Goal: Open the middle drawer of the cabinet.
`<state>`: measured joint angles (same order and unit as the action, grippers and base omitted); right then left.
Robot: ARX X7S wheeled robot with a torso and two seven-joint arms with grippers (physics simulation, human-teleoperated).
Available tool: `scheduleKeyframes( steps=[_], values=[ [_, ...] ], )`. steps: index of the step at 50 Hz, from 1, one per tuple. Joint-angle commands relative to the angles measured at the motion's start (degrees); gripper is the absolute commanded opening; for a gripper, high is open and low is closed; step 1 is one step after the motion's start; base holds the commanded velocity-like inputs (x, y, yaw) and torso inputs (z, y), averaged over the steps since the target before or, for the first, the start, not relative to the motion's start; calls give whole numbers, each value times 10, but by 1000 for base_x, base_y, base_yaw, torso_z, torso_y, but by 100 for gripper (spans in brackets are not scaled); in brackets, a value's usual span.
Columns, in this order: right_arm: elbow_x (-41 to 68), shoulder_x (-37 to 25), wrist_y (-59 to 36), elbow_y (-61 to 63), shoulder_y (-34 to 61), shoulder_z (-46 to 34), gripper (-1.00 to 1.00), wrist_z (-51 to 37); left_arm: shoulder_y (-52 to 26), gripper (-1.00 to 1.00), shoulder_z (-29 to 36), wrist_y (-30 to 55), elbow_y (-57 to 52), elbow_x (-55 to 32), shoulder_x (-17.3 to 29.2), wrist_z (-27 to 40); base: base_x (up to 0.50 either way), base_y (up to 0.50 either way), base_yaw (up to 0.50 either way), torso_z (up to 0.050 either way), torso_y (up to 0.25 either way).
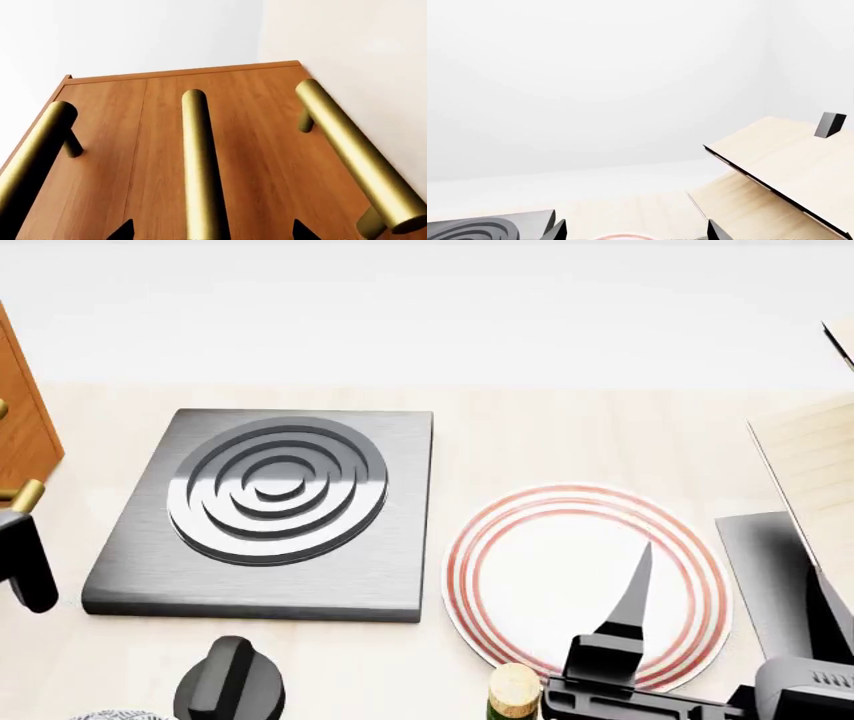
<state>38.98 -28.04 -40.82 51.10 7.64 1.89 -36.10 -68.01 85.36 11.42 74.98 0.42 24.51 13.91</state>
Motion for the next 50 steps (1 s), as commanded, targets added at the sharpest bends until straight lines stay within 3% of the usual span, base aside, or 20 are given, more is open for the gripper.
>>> scheduleKeyframes(
  steps=[1, 15, 16, 50],
  values=[
    [0, -1, 5, -3, -3, -1, 100, 0, -3, 100, 1, 7, 0, -4, 0, 0, 0, 0, 0, 0, 0],
    [-1, -2, 12, -6, -7, -2, 100, 0, -3, 100, 1, 6, 0, -4, -3, -3, 0, 0, 0, 0, 0],
    [-1, -2, 13, -7, -7, -2, 100, 1, -3, -100, 0, 6, 0, -4, -4, -3, 0, 0, 0, 0, 0],
    [-4, -3, 30, -17, -15, -9, 100, 2, -9, -100, 2, -14, 0, -2, -12, 14, 1, 0, 0, 0, 0]
  ],
)
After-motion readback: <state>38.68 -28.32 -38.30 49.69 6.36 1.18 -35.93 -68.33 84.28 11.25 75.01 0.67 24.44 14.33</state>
